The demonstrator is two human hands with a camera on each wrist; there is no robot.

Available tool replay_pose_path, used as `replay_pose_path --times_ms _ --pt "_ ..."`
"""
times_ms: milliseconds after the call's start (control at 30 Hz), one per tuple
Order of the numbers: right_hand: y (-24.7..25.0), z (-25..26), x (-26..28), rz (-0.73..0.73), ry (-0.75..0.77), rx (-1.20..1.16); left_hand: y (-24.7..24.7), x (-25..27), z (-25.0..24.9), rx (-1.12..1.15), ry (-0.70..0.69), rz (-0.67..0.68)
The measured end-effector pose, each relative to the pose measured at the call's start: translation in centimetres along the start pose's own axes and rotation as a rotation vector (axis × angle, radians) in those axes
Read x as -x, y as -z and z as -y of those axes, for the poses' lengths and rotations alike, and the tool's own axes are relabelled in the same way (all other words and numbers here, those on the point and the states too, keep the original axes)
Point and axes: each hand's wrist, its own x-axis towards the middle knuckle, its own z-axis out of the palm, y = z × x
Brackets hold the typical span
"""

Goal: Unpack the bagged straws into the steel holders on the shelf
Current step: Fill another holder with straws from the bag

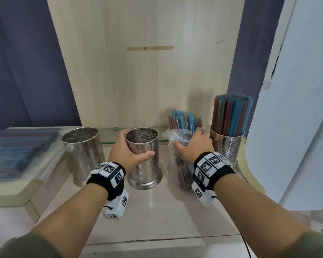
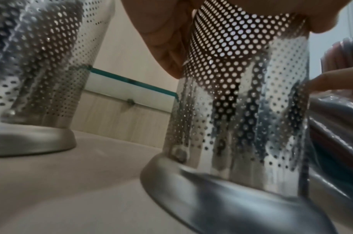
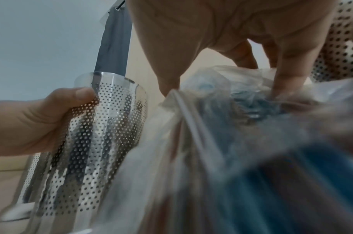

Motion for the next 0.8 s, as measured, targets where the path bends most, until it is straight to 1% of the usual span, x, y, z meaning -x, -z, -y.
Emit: replay_pose_path --times_ms 100,167,267,333,467,533,633,667,700,767,800 --pt "0.1 0.2 -1.1 0.072 -0.044 0.035 -0.2 0.0 0.4 -0.008 -0.02 -0.028" --pt "0.5 0.4 -1.7 0.148 -0.066 0.051 -0.3 -0.1 0.6 -0.021 -0.033 -0.03" --pt "2.2 1.1 -2.3 0.225 0.001 0.083 -0.4 0.0 0.8 -0.034 -0.056 -0.035" --pt "3.5 1.6 -2.7 0.186 0.033 0.071 -0.5 0.0 0.9 -0.042 -0.07 -0.041" --pt "5.2 3.4 -3.2 0.0 0.066 -0.082 -0.5 -0.1 1.1 -0.046 -0.069 -0.033" --pt "4.5 4.2 -3.6 0.005 0.059 -0.053 -0.4 0.0 1.2 -0.046 -0.064 -0.033" --pt "2.5 4.5 -4.5 0.08 0.003 0.09 -0.5 0.0 1.2 -0.056 -0.064 -0.04" --pt "2.3 4.4 -4.5 0.064 -0.009 0.11 -0.5 0.0 1.3 -0.056 -0.065 -0.042" --pt "2.2 4.2 -4.2 0.014 -0.018 0.098 -0.5 0.0 1.3 -0.056 -0.064 -0.043" --pt "1.8 3.7 -3.3 -0.083 -0.035 0.023 -0.6 -0.1 1.3 -0.058 -0.061 -0.042" --pt "1.6 3.5 -2.4 -0.09 -0.061 -0.03 -0.6 -0.1 1.3 -0.062 -0.062 -0.039"
